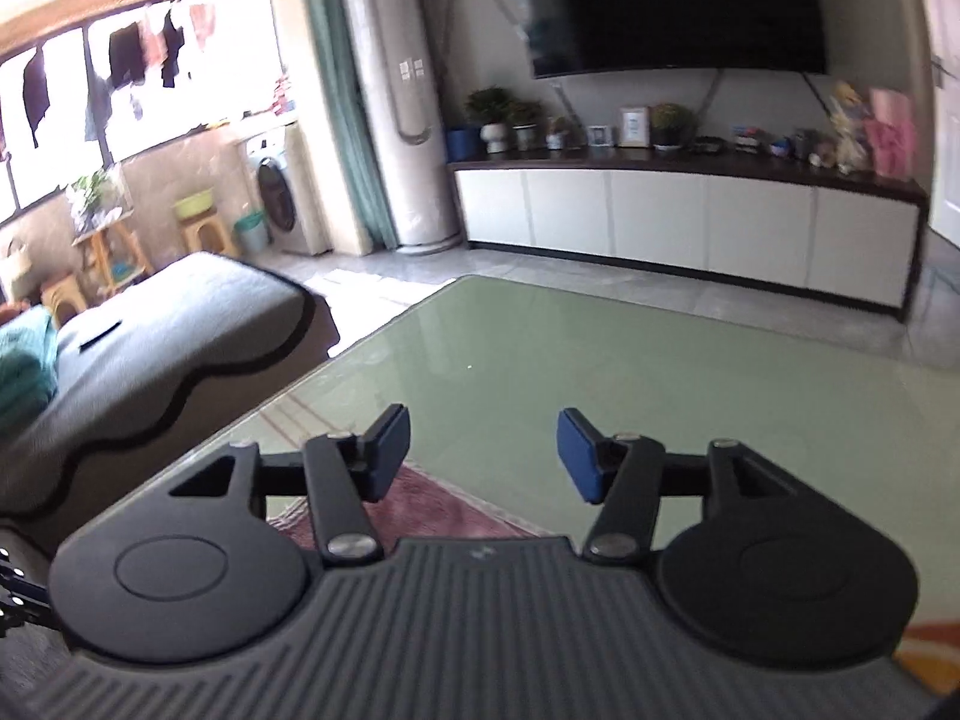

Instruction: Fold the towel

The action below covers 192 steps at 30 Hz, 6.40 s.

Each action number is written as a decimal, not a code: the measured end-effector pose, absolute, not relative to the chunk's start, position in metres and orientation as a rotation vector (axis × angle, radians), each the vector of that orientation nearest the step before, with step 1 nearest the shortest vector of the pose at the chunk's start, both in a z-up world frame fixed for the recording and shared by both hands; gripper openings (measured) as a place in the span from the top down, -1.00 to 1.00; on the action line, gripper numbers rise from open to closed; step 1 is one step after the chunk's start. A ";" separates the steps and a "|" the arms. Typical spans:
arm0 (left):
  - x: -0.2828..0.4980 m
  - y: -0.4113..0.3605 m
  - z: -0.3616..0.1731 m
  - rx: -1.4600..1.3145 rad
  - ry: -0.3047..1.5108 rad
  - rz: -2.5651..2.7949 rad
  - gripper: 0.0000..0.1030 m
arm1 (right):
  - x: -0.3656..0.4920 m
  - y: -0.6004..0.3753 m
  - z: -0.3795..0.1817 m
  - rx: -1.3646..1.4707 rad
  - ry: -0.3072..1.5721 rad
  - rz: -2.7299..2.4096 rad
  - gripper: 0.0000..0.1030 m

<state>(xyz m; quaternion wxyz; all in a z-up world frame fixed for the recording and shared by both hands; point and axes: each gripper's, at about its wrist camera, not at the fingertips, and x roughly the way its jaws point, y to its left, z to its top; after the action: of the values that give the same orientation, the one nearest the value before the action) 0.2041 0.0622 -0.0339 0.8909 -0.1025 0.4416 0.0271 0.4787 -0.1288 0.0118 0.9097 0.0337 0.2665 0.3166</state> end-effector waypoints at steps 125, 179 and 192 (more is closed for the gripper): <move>0.316 0.015 -0.057 0.091 1.003 -0.006 -0.39 | 0.364 -0.230 -0.059 0.028 0.768 0.541 -0.12; 0.240 -0.037 -0.090 0.007 1.026 -0.079 -0.79 | 0.202 -0.359 -0.082 0.503 0.798 0.275 0.70; 0.210 0.038 -0.055 -0.177 1.012 0.022 -0.74 | 0.280 -0.320 -0.063 0.434 0.800 0.386 -0.17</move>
<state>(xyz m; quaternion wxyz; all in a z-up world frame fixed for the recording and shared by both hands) 0.2104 0.0381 -0.0554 0.8709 -0.0848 0.4839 0.0105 0.2801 -0.3202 -0.0634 0.8803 0.2085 0.3837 0.1853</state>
